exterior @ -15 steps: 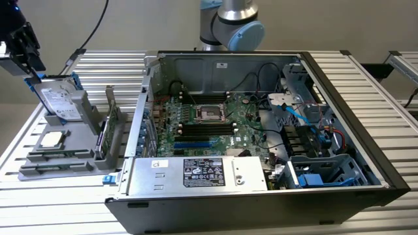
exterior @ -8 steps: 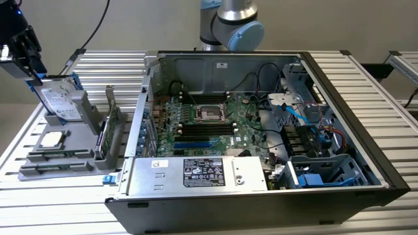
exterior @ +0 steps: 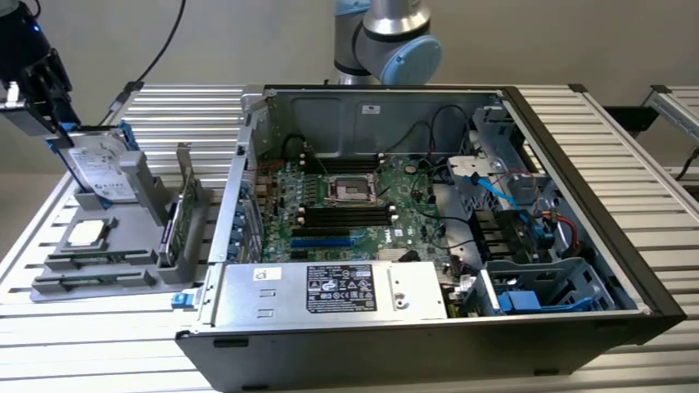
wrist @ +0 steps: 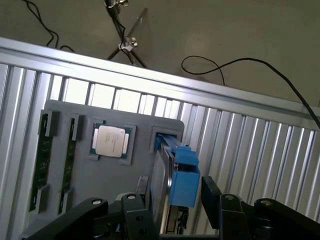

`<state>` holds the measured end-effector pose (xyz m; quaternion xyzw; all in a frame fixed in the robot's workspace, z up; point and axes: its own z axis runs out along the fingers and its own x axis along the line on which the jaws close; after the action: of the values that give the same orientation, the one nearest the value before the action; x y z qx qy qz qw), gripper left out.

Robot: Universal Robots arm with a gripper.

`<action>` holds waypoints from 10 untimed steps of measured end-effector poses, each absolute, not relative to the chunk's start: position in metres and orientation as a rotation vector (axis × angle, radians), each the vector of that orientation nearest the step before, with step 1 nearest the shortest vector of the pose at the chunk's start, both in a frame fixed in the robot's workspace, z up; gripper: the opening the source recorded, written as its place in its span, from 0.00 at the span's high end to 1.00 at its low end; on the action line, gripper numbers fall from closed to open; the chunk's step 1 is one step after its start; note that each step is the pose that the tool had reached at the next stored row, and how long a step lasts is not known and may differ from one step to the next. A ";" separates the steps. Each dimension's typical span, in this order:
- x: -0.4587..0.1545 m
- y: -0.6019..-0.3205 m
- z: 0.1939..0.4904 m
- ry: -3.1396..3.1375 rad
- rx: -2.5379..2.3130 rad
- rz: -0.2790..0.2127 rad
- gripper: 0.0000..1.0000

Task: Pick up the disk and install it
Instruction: 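Pick up the disk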

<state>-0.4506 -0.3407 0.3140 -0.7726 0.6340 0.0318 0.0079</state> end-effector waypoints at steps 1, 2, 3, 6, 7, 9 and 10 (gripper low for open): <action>-0.451 -0.340 0.313 1.985 -2.411 0.100 0.46; -0.451 -0.340 0.312 1.990 -2.406 0.101 0.46; -0.451 -0.340 0.311 1.995 -2.400 0.102 0.46; -0.451 -0.339 0.308 2.016 -2.382 0.103 0.46; -0.451 -0.339 0.308 2.022 -2.377 0.105 0.46; -0.451 -0.338 0.307 2.035 -2.369 0.110 0.46; -0.451 -0.338 0.306 2.042 -2.364 0.112 0.46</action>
<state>-0.4513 -0.3382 0.3058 -0.7563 0.6532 0.0359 0.0077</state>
